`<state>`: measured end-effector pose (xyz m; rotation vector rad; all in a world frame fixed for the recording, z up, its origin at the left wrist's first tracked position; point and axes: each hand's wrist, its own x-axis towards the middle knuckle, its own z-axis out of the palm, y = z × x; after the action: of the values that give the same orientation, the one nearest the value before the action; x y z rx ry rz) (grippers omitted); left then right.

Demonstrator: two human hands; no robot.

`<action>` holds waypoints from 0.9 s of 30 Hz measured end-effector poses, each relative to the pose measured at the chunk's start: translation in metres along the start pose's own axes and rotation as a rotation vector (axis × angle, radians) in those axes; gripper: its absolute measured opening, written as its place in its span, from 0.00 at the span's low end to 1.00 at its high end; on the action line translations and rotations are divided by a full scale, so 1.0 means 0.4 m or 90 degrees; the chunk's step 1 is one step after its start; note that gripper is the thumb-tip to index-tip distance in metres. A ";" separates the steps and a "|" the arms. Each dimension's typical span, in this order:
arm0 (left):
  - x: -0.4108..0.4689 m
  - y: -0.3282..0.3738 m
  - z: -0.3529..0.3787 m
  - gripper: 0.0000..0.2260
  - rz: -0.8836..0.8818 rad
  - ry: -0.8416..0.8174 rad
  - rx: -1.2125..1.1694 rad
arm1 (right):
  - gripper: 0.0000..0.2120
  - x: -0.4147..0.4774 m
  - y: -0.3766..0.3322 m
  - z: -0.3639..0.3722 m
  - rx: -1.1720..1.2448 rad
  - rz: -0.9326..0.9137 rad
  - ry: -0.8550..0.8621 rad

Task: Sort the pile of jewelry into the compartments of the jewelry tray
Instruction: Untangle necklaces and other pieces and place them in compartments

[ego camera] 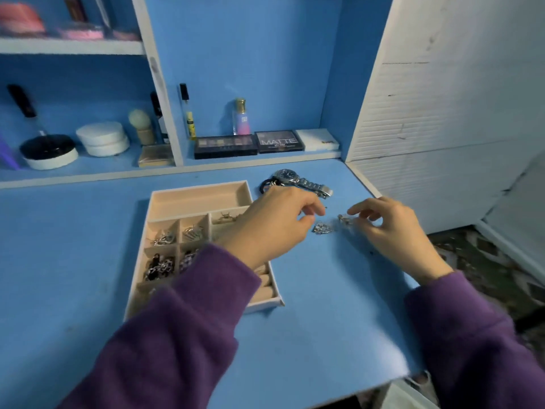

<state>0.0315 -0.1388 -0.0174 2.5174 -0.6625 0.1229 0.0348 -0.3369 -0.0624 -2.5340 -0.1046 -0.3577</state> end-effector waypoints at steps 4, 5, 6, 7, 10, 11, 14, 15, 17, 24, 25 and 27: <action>0.073 -0.012 0.055 0.11 -0.030 -0.073 0.007 | 0.11 0.019 0.020 0.017 -0.006 0.020 -0.009; 0.082 -0.014 0.063 0.11 -0.037 -0.079 0.012 | 0.11 0.021 0.020 0.020 -0.021 0.014 -0.013; 0.090 -0.016 0.068 0.11 -0.043 -0.081 0.017 | 0.11 0.022 0.021 0.024 -0.038 0.008 -0.013; 0.098 -0.016 0.074 0.12 -0.045 -0.081 0.021 | 0.10 0.023 0.023 0.027 -0.052 0.004 -0.007; 0.106 -0.022 0.078 0.13 -0.051 -0.068 0.022 | 0.05 0.023 0.016 0.032 -0.068 0.004 -0.002; 0.109 -0.023 0.080 0.13 -0.051 -0.067 0.022 | 0.04 0.023 0.016 0.032 -0.064 0.001 -0.002; 0.115 -0.024 0.088 0.12 -0.044 -0.068 0.023 | 0.01 0.020 0.013 0.025 0.027 -0.011 0.022; 0.118 -0.024 0.091 0.12 -0.043 -0.069 0.023 | 0.01 0.018 0.009 0.021 0.084 -0.005 0.042; 0.125 -0.024 0.098 0.11 -0.046 -0.073 0.020 | 0.01 0.016 0.003 0.013 0.206 0.018 0.090; 0.138 -0.010 0.112 0.13 -0.032 -0.116 0.048 | 0.03 0.010 -0.009 -0.013 0.566 0.074 0.158; 0.140 -0.009 0.115 0.11 -0.032 -0.112 0.051 | 0.03 0.009 -0.011 -0.014 0.579 0.074 0.161; 0.145 -0.009 0.121 0.07 -0.038 -0.111 0.049 | 0.03 0.007 -0.012 -0.015 0.588 0.074 0.160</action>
<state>0.0820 -0.1859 -0.0480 2.6406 -0.6606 -0.0960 0.0355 -0.3360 -0.0543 -1.5647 -0.0152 -0.4469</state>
